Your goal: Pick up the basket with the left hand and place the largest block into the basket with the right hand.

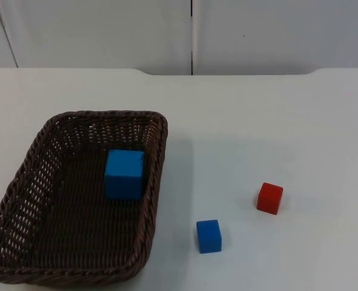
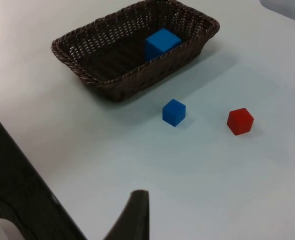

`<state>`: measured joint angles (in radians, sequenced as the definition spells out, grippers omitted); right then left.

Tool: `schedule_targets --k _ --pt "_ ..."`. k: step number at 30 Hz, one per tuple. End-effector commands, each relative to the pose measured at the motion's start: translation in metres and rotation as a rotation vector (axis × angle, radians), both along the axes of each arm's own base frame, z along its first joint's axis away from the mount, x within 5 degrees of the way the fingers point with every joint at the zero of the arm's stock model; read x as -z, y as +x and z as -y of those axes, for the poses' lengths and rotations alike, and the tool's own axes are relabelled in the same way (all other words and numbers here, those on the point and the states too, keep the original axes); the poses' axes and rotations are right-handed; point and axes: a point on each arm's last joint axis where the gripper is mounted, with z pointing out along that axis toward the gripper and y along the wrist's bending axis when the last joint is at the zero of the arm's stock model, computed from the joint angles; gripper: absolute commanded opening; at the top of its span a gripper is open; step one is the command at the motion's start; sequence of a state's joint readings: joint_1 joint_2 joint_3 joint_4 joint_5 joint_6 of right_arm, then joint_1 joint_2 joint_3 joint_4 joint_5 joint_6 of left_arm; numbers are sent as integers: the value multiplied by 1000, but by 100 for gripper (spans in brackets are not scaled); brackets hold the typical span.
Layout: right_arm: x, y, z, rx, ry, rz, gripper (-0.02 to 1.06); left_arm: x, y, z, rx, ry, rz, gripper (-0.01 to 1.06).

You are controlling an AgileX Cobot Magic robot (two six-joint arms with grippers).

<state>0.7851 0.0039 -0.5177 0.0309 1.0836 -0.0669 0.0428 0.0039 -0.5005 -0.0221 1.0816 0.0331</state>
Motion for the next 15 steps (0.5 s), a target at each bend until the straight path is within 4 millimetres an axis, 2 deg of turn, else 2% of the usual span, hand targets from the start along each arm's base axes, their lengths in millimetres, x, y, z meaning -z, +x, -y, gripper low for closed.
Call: schedule_targets --k 1,4,8,10,15 --pt "0 0 0 -2 4 5 87 1 0 -1 -5 0 5 105" --pt "0 0 0 -2 4 5 88 1 0 -1 -5 0 5 105" --pt "0 0 0 -2 4 5 103 1 0 -1 -5 0 5 105" --pt "0 0 0 -2 4 5 105 1 0 -1 -6 -2 5 105" --pt "0 0 0 -2 4 5 105 1 0 -1 -6 -2 5 105"
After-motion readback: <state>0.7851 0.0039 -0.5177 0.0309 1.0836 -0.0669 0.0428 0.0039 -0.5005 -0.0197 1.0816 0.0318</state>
